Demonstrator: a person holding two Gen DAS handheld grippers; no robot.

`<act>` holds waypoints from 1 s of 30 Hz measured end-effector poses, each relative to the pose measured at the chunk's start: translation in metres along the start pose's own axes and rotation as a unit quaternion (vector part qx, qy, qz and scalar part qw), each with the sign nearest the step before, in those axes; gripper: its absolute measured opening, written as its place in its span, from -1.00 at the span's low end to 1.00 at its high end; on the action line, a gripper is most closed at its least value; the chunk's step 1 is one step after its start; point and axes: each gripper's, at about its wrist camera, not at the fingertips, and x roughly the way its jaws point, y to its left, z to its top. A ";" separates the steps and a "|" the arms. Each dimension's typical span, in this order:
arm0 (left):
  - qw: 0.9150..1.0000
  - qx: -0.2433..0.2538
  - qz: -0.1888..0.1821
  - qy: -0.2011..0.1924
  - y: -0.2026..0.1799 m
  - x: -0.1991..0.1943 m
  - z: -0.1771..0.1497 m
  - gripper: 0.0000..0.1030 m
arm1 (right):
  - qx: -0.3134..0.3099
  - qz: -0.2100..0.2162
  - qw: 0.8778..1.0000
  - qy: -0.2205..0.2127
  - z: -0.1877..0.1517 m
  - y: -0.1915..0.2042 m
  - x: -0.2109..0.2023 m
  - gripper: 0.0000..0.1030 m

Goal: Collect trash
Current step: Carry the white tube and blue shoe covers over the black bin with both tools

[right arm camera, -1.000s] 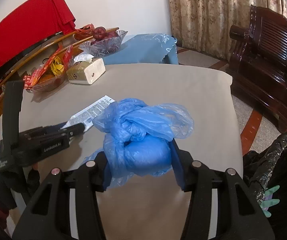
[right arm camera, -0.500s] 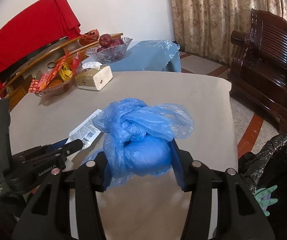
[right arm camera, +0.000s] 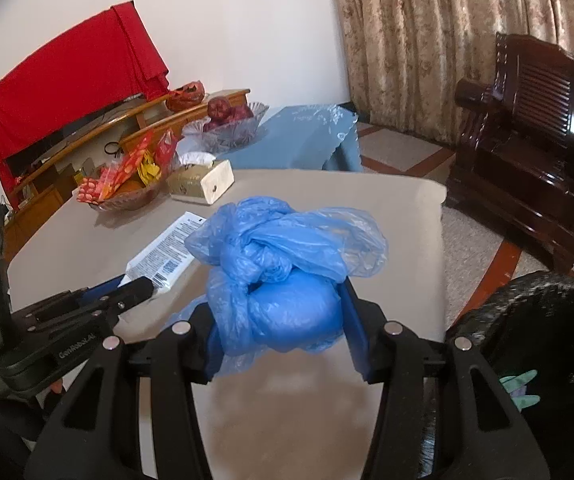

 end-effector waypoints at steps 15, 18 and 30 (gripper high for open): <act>0.997 0.043 -0.055 -0.041 -0.069 -0.047 0.011 -0.42 | 0.015 -0.041 0.997 -0.057 -0.004 -0.046 -0.096 -0.06; 0.995 0.051 -0.070 -0.046 -0.088 -0.052 0.010 -0.42 | 0.020 -0.055 0.996 -0.064 -0.009 -0.059 -0.113 -0.06; 0.985 0.106 -0.129 -0.041 -0.169 -0.054 -0.002 -0.43 | 0.067 -0.120 0.987 -0.086 -0.037 -0.124 -0.169 -0.06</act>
